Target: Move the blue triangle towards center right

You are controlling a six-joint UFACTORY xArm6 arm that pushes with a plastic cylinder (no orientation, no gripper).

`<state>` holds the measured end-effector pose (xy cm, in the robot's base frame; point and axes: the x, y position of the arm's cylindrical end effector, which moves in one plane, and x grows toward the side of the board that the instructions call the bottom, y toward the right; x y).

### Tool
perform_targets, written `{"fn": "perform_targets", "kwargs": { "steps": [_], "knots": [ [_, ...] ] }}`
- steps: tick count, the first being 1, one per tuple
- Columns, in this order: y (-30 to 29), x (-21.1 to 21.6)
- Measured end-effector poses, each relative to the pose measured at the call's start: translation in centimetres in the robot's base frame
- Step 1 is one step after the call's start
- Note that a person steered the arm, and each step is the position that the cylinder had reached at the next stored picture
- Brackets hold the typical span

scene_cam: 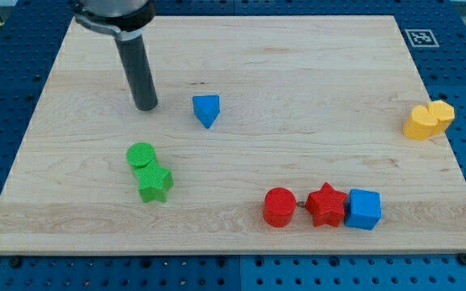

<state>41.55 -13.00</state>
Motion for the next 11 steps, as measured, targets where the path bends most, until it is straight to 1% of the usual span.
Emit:
{"fn": "perform_targets", "kwargs": {
  "steps": [1, 4, 5, 6, 7, 9, 10, 11],
  "knots": [
    [0.2, 0.7],
    [0.2, 1.0],
    [2.2, 1.0],
    [5.2, 0.4],
    [10.4, 0.3],
    [24.1, 0.4],
    [24.6, 1.0],
    [23.2, -0.4]
  ]
}}
